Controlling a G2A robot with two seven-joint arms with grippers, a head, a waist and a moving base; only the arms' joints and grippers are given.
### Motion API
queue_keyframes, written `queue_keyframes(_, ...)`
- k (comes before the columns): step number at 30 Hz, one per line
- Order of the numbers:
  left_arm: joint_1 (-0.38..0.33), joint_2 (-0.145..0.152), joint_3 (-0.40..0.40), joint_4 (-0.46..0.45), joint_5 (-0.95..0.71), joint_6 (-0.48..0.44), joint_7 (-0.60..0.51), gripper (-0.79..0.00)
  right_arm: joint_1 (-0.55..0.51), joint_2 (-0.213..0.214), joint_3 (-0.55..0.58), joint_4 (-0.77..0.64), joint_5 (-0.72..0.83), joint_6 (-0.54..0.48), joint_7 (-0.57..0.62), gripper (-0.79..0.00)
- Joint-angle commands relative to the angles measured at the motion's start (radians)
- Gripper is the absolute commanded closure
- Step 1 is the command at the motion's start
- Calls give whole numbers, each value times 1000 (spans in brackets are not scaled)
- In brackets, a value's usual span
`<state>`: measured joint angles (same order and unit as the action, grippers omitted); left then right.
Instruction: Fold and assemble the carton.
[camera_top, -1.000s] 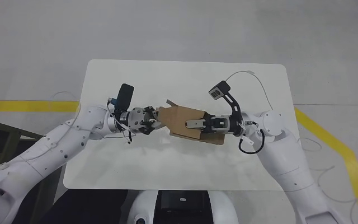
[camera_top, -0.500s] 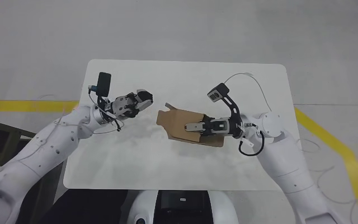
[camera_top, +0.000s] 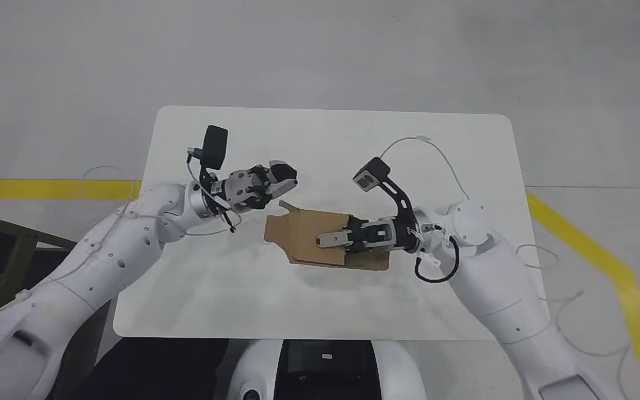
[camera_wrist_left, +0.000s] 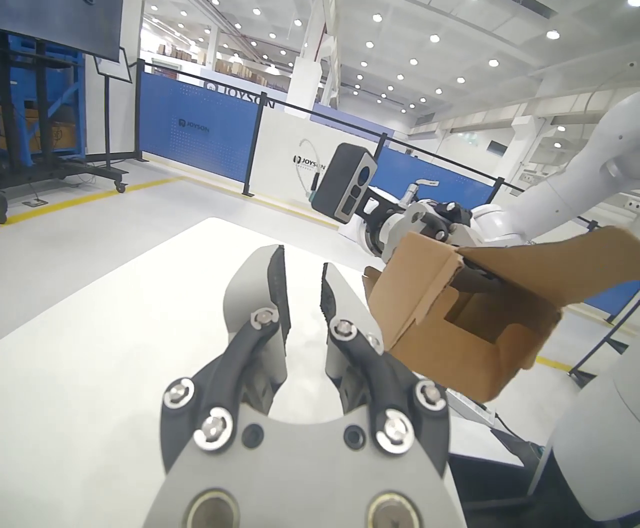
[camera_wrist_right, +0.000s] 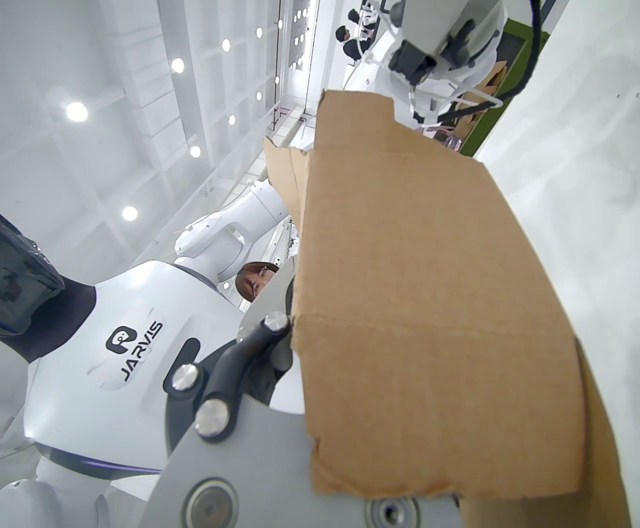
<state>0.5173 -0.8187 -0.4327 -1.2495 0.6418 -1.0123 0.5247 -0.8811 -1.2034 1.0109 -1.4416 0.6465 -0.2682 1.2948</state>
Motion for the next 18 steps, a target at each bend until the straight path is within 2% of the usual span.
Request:
queue_keyframes(1,3,-4,-4,-7,14,0,-1,-182,6,-1,1,12,-3,-2,-5,0)
queue_keyframes(8,25,-3,-14,-34,40,0,9,-179,9,3,35,27,-4,-17,-24,0)
queue_keyframes(18,32,22,-14,-104,125,0,50,-188,3,5,47,15,-5,-17,-35,0)
